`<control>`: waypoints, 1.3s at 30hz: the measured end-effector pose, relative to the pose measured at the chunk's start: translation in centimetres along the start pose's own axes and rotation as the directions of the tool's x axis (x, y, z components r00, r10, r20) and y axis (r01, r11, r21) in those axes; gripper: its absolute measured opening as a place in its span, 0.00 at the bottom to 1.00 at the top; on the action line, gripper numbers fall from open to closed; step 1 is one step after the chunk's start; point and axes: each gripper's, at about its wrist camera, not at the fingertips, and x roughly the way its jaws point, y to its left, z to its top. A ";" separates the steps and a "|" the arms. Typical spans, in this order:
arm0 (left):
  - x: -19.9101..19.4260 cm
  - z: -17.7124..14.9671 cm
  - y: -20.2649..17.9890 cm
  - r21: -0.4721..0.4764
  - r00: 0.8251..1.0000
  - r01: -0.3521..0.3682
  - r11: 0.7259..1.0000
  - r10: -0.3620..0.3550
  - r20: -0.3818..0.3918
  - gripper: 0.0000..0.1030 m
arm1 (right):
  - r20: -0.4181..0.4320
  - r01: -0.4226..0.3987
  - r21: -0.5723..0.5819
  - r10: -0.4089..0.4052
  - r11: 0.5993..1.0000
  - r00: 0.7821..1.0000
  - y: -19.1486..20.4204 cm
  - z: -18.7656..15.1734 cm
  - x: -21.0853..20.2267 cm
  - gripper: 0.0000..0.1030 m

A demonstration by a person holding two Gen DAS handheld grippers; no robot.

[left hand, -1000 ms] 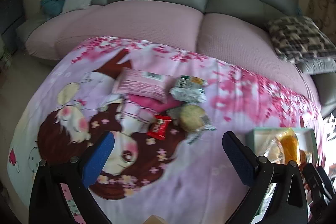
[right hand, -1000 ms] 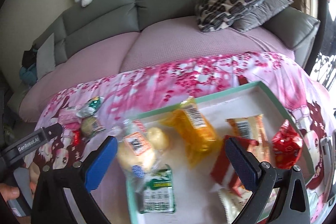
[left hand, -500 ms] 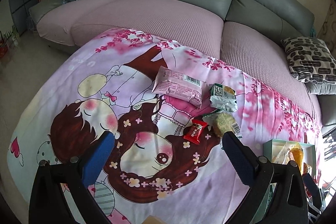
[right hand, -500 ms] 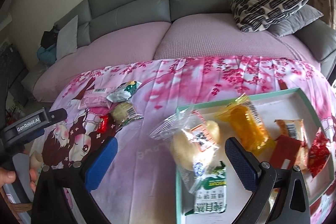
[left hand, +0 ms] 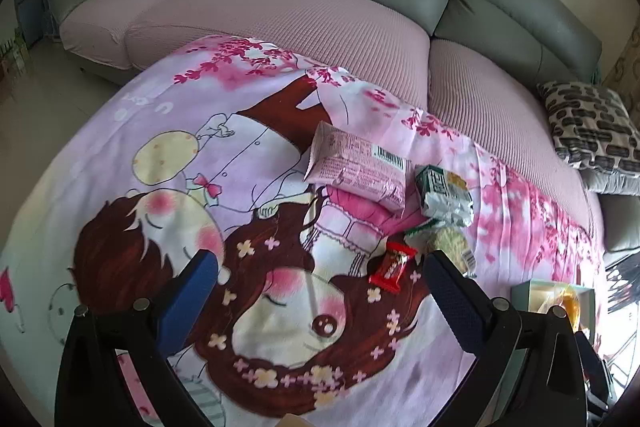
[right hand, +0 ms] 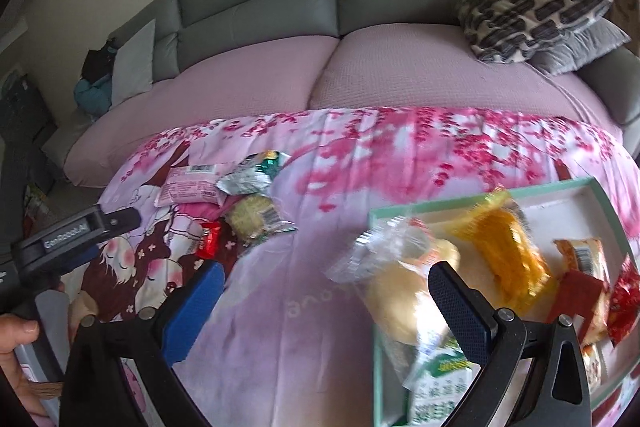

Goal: Organize snacks
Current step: 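Move both tools back to the snack pile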

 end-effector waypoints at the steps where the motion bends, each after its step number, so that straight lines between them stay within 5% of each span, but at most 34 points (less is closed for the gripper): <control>1: 0.3 0.1 0.1 -0.005 1.000 0.012 1.000 -0.012 0.001 0.99 | -0.003 -0.005 -0.009 0.005 1.000 1.000 0.4 0.2 0.3 1.00; 11: 3.3 0.5 0.6 -0.005 0.999 0.032 0.999 -0.032 -0.027 0.99 | -0.045 -0.016 -0.141 0.010 0.990 0.999 4.3 1.6 4.3 0.99; 25: 5.5 0.1 1.5 -0.008 0.991 0.018 1.000 -0.019 -0.130 0.99 | -0.134 -0.006 -0.246 -0.028 0.969 0.991 6.6 2.0 10.4 0.82; 34: 5.9 0.2 1.3 -0.008 0.990 0.005 1.000 -0.006 -0.144 0.99 | -0.183 -0.025 -0.229 -0.018 0.973 0.983 6.4 2.6 13.7 0.75; 39: 6.1 0.1 0.7 0.011 0.987 0.019 1.000 -0.017 -0.157 0.99 | -0.173 -0.034 -0.230 -0.006 0.973 0.985 6.6 2.6 13.8 0.60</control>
